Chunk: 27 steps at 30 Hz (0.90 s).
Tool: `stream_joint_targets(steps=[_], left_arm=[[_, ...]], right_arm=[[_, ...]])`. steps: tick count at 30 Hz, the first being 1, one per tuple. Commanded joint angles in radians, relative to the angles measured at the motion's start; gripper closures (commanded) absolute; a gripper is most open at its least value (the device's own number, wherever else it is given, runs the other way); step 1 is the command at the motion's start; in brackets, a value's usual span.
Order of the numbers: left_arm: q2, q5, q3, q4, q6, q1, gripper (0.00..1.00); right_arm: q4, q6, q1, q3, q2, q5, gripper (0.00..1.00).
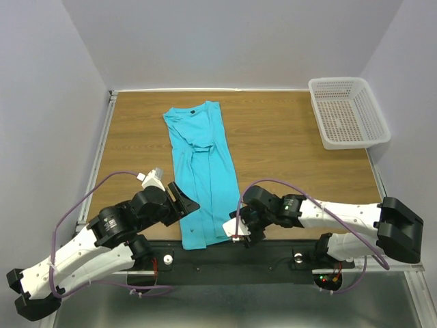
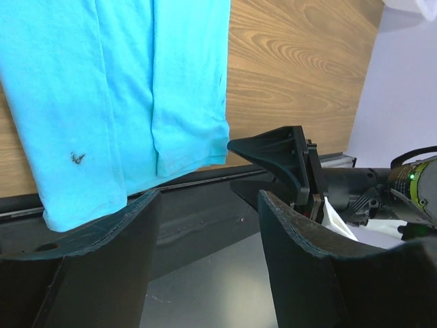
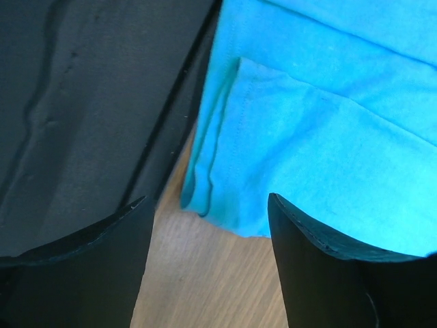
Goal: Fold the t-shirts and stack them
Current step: Fold the tshirt
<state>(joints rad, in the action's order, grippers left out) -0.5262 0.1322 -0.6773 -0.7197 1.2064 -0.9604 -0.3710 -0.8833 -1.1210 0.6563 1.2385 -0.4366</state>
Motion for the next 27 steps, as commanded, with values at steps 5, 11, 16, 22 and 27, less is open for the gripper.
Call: stream_joint_targets(steps=[5,11,16,22,27], left_arm=[[0.028,0.078,-0.022,0.006,-0.001,-0.003,0.32],[0.055,0.08,-0.008,0.002,0.008,-0.003,0.32],[0.074,0.076,0.004,0.003,0.016,-0.003,0.32],[0.089,0.066,0.016,0.009,0.021,-0.001,0.32],[0.101,0.064,0.021,0.009,0.022,-0.003,0.32]], right_arm=[[0.122,0.032,-0.022,-0.004,0.058,0.071,0.34],[0.121,0.041,-0.045,-0.009,0.075,0.075,0.37],[0.121,0.032,-0.049,-0.015,0.098,0.085,0.41],[0.124,0.024,-0.051,-0.02,0.114,0.104,0.48],[0.124,0.02,-0.049,-0.034,0.11,0.114,0.56]])
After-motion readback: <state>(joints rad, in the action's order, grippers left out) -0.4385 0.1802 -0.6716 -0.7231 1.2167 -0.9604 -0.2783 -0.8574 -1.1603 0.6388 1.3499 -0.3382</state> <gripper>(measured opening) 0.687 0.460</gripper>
